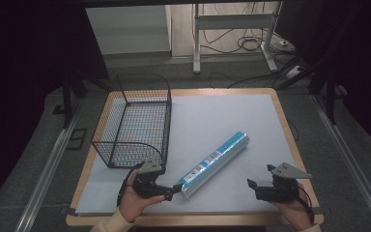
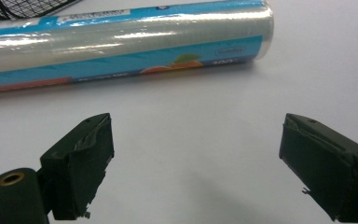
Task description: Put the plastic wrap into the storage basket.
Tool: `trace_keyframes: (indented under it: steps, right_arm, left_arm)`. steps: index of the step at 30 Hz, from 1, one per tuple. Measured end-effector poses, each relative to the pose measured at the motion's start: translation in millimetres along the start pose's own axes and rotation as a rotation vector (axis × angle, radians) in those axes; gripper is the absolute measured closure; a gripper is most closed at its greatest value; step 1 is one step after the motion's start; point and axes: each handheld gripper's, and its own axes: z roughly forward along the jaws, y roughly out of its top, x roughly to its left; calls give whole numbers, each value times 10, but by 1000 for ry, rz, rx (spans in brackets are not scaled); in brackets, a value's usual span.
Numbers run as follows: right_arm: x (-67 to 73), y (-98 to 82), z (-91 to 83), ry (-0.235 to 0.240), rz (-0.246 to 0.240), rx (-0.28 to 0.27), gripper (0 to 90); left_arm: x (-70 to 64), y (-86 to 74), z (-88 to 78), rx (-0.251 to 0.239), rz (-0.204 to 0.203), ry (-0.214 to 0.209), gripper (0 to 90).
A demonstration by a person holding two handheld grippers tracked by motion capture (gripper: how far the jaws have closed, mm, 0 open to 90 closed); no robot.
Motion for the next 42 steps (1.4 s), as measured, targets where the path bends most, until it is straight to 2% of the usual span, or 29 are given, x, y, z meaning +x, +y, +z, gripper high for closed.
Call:
trace_keyframes:
  steps: [7,15,20,24,33,42]
  right_arm:
    - [5,14,2,43,4,8,113]
    - [18,-7,-80,19,-4,11,114]
    - [40,-22,-141,5,-13,4,118]
    - [20,-26,-138,6,-9,-1,121]
    - [4,-16,-91,14,-15,3,123]
    - [7,-20,-99,-4,-7,13,130]
  left_arm:
    - [-23,38,-26,-5,12,20,112]
    - [-106,79,-73,-9,41,31,115]
    - [-161,136,-123,-8,45,34,115]
    - [-185,213,-159,-16,22,19,115]
    - [-257,359,-140,20,53,38,115]
    - [-312,508,-126,24,73,41,115]
